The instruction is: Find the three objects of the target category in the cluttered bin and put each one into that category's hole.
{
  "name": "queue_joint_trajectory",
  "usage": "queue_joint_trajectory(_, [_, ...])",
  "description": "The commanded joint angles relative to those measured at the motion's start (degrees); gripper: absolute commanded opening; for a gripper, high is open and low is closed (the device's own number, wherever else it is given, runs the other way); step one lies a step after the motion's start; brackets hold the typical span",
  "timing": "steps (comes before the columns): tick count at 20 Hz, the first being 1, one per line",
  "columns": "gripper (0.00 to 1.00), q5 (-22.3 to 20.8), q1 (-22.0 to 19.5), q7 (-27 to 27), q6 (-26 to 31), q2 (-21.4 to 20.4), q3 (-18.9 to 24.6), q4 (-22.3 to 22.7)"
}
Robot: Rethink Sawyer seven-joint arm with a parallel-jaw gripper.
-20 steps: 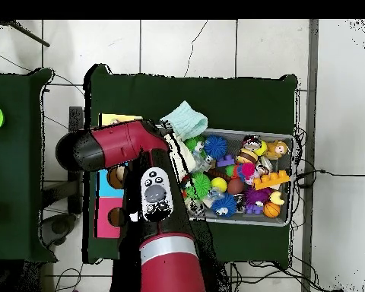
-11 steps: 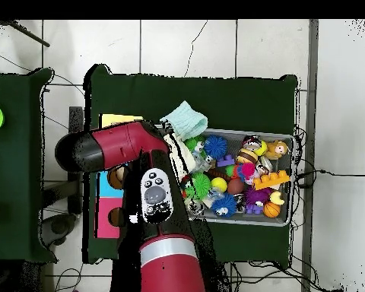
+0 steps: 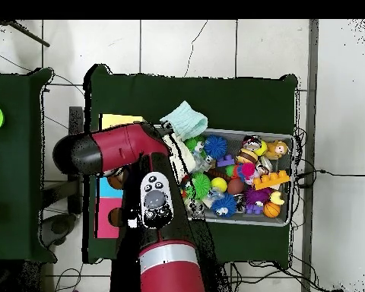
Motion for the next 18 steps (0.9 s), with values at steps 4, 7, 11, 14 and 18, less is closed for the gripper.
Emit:
queue_joint_trajectory(4, [0.0,1.63,-1.6,0.36,10.51,-1.62,1.91,6.13])
queue_joint_trajectory(7, [0.0,2.07,-1.51,0.42,12.55,-2.58,2.06,5.77])
queue_joint_trajectory(11, [0.0,2.48,-1.61,0.26,14.57,-3.36,2.4,5.14])
queue_joint_trajectory(14, [0.0,2.26,-1.29,0.71,14.96,-3.01,2.29,4.28])
queue_joint_trajectory(18, [0.0,2.66,-1.42,0.55,16.47,-3.81,2.62,3.65])
